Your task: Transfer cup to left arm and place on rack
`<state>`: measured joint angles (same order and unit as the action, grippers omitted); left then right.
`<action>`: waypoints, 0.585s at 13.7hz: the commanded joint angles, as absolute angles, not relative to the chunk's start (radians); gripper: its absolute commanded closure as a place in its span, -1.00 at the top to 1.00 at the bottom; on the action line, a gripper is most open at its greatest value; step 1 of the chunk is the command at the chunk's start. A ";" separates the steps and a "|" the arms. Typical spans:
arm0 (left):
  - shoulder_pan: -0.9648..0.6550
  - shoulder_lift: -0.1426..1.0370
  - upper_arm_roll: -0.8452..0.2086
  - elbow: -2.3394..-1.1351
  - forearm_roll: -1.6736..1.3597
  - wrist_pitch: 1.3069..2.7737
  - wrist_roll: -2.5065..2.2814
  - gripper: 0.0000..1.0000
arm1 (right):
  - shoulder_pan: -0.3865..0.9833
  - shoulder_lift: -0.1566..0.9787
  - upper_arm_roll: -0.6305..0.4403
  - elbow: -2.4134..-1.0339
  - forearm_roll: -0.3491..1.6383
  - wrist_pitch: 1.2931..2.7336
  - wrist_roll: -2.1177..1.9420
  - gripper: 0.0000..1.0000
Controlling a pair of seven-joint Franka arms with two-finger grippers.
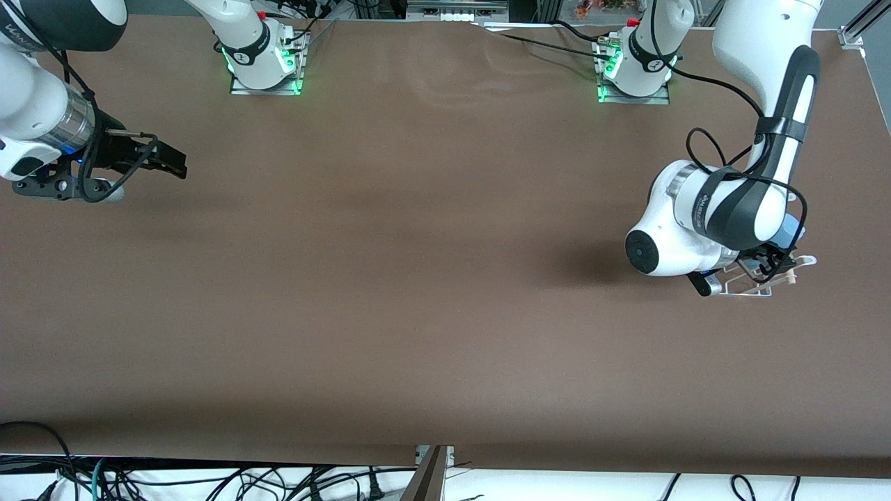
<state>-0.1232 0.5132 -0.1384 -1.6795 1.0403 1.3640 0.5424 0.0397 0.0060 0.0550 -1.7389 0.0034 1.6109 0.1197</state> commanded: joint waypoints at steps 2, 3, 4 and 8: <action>-0.089 0.494 -0.146 -1.736 1.075 1.371 0.548 -1.00 | 0.035 -0.005 0.061 -1.752 -0.008 1.631 0.104 0.97; -0.084 0.477 -0.146 -1.768 1.075 1.384 0.546 -1.00 | 0.035 -0.002 0.060 -1.743 -0.006 1.632 0.104 0.97; -0.084 0.463 -0.146 -1.798 1.075 1.408 0.539 -1.00 | 0.037 0.009 0.061 -1.733 -0.009 1.632 0.106 0.97; -0.032 0.469 -0.146 -1.818 1.127 1.492 0.532 -1.00 | 0.037 0.034 0.063 -1.690 -0.005 1.631 0.126 0.97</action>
<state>-0.0686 0.5084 -0.1378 -1.7709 1.0827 1.4434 0.5381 0.0397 0.0173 0.0548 -1.7234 0.0034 1.6370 0.1158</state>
